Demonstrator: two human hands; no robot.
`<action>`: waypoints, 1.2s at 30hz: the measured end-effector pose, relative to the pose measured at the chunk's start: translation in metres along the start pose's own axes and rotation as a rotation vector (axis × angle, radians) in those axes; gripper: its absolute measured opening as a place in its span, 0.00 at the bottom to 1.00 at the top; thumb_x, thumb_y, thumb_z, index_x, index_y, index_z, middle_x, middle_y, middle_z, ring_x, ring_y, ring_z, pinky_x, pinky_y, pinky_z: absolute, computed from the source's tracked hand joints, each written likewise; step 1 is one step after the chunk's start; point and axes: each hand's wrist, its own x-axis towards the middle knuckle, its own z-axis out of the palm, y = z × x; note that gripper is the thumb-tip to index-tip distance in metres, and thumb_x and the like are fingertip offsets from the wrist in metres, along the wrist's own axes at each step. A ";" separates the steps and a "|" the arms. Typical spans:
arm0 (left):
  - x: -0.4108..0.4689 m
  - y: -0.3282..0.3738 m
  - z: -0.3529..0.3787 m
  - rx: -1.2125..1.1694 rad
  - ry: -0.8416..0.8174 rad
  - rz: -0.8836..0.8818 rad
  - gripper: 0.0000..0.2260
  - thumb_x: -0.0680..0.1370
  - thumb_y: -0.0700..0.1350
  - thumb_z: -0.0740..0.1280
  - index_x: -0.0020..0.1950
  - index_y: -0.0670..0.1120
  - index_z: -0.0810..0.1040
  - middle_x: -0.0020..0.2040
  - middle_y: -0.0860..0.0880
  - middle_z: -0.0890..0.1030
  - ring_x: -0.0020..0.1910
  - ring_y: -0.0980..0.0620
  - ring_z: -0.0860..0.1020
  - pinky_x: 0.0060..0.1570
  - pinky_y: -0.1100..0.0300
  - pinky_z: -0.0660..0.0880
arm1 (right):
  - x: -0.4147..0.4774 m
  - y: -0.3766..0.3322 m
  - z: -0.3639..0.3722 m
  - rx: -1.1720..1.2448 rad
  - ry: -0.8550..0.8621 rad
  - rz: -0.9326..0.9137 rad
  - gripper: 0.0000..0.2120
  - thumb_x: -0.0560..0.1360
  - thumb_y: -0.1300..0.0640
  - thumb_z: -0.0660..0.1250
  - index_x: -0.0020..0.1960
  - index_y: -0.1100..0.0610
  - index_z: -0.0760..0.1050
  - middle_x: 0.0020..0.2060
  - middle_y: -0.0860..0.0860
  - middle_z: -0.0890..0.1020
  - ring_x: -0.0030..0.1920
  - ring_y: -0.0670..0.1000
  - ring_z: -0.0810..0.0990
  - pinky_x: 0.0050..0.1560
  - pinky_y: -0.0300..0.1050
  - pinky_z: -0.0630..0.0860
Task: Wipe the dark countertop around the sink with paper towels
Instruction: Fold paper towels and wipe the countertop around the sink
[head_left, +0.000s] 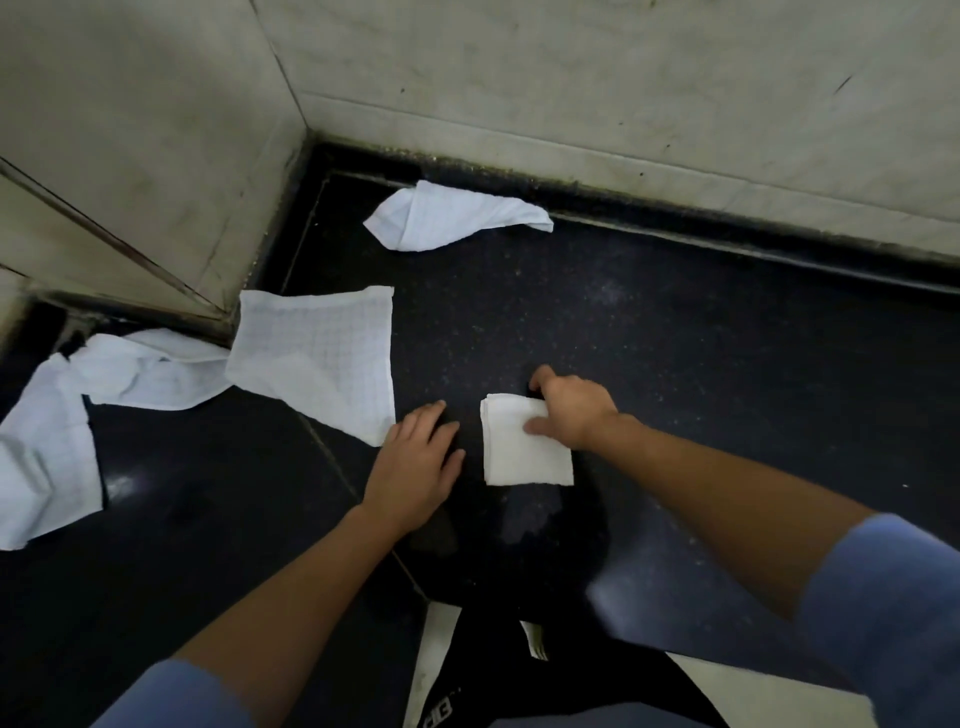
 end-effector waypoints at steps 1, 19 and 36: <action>-0.002 -0.004 -0.003 0.001 0.016 -0.023 0.21 0.77 0.54 0.55 0.59 0.43 0.78 0.65 0.42 0.75 0.62 0.43 0.74 0.59 0.49 0.72 | 0.001 0.000 -0.001 0.051 -0.036 0.017 0.22 0.74 0.47 0.69 0.64 0.54 0.70 0.55 0.54 0.78 0.54 0.56 0.78 0.49 0.49 0.73; 0.050 0.252 -0.012 0.161 -0.061 0.373 0.15 0.80 0.52 0.59 0.62 0.46 0.75 0.55 0.47 0.78 0.54 0.47 0.75 0.54 0.52 0.72 | -0.284 0.214 0.029 0.068 0.544 0.174 0.19 0.79 0.37 0.54 0.51 0.53 0.70 0.42 0.52 0.81 0.44 0.58 0.79 0.37 0.48 0.64; 0.083 0.649 0.066 0.290 -0.098 0.920 0.15 0.80 0.54 0.57 0.58 0.47 0.75 0.53 0.47 0.79 0.54 0.45 0.75 0.52 0.51 0.70 | -0.536 0.499 0.080 0.075 0.812 0.633 0.12 0.80 0.45 0.56 0.58 0.49 0.71 0.52 0.47 0.79 0.51 0.53 0.79 0.40 0.46 0.68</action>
